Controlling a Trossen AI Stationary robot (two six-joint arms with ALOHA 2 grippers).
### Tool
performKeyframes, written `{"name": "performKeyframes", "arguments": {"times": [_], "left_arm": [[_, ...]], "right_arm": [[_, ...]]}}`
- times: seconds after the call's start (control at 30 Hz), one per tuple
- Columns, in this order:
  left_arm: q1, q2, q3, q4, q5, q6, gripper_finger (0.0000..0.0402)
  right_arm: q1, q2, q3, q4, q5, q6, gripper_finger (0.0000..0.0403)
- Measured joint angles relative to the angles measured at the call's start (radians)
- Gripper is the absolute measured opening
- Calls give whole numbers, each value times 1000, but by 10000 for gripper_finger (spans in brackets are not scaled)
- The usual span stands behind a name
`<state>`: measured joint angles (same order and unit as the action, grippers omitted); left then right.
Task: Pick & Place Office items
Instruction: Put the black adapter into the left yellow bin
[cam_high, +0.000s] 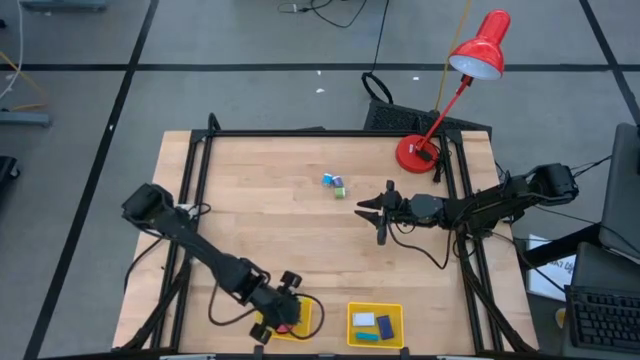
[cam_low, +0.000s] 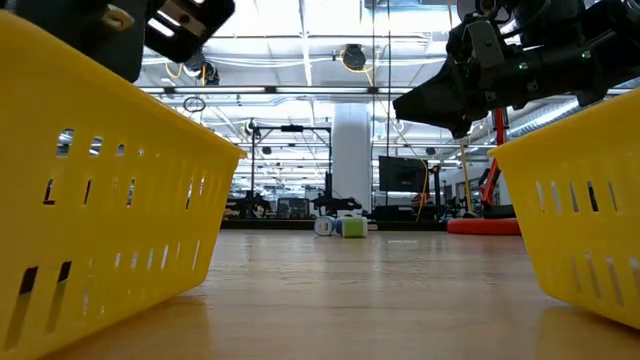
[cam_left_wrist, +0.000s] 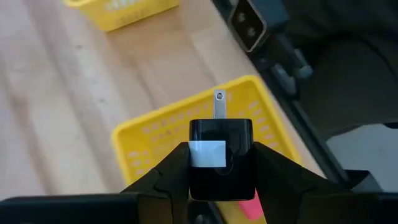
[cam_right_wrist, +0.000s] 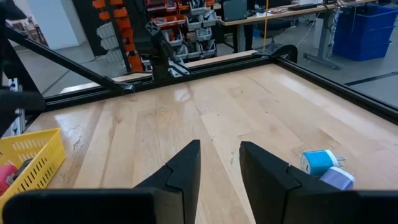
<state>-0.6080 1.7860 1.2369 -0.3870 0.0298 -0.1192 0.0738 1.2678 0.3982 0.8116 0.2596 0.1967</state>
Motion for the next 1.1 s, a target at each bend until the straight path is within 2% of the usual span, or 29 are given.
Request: {"name": "performKeyframes", "arguments": {"times": [0.1, 0.27, 1.1], "left_arm": [[14, 20, 0, 7, 49, -6, 144], [26, 28, 0, 28, 65, -9, 154], [32, 28, 0, 17, 48, -121, 159]], "right_arm": [[0, 0, 0, 0, 0, 1, 100], [0, 0, 0, 0, -2, 21, 100], [0, 0, 0, 0, -3, 19, 100]]}}
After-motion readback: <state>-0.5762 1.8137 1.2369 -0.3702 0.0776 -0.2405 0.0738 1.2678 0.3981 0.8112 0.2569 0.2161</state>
